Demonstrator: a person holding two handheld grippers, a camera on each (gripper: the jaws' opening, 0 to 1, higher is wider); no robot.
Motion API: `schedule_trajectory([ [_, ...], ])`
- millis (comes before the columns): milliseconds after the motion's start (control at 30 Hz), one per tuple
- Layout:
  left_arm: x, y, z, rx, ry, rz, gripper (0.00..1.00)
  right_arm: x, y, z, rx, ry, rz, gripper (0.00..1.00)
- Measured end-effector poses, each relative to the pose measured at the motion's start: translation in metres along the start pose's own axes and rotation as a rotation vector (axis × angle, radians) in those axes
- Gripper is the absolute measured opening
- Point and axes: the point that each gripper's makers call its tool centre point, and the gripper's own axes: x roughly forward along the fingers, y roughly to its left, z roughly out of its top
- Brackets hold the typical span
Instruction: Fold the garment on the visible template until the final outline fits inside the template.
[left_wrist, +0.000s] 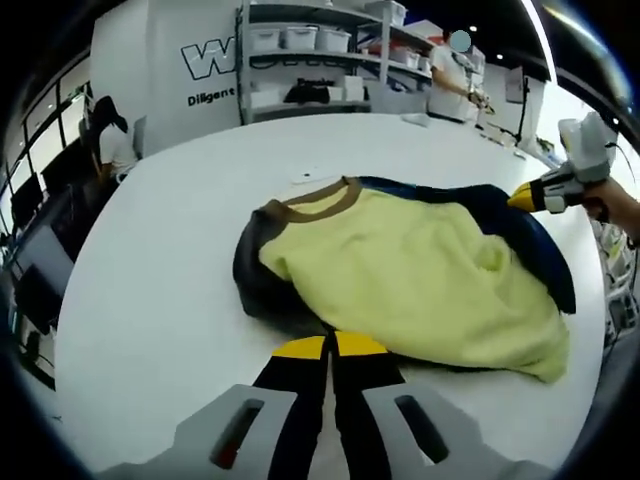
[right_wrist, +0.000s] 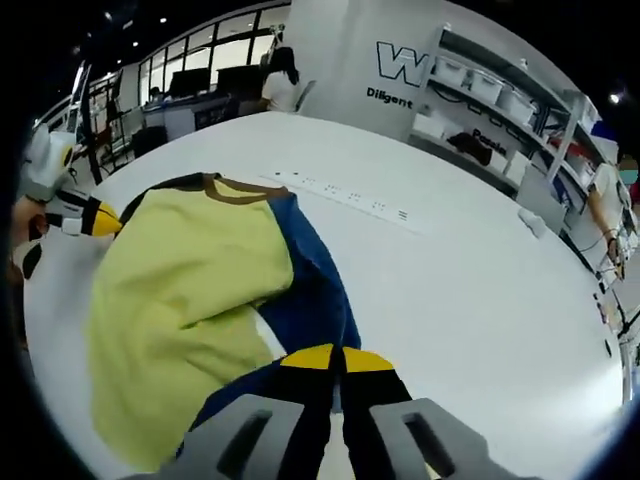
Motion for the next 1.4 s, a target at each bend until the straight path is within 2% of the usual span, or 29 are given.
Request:
schedule_trajectory([
  [133,-0.004,0.006,-0.003,0.015,0.012,-0.004,0.03,0.001,-0.018,-0.001,-0.038,0.021,-0.038,0.0],
  [433,-0.007,0.019,-0.004,0.016,0.025,-0.039,0.04,0.011,-0.041,-0.002,-0.101,0.061,-0.081,0.0],
  [600,-0.011,0.029,-0.003,0.053,0.046,-0.049,0.04,0.019,-0.054,-0.004,-0.124,0.091,-0.098,0.0],
  [833,-0.016,0.041,-0.008,0.074,0.074,-0.05,0.04,0.028,-0.064,-0.009,-0.135,0.133,-0.101,0.0],
  [867,-0.018,0.045,-0.009,0.081,0.082,-0.056,0.05,0.03,-0.066,-0.009,-0.161,0.143,-0.108,0.0],
  [1033,-0.021,0.052,-0.01,0.06,0.092,-0.072,0.05,0.038,-0.069,-0.009,-0.154,0.161,-0.11,0.0],
  [1200,-0.025,0.061,-0.011,0.074,0.105,-0.064,0.05,0.042,-0.072,-0.011,-0.143,0.175,-0.115,0.0],
  [1333,-0.029,0.077,-0.011,0.043,0.096,-0.031,0.06,0.042,-0.073,-0.012,-0.145,0.181,-0.122,0.0],
  [1367,-0.03,0.086,-0.011,0.022,0.097,0.006,0.05,0.042,-0.074,-0.012,-0.147,0.181,-0.127,0.0],
  [1400,-0.031,0.09,-0.012,0.025,0.101,0.01,0.05,0.042,-0.075,-0.012,-0.147,0.182,-0.129,0.0],
])
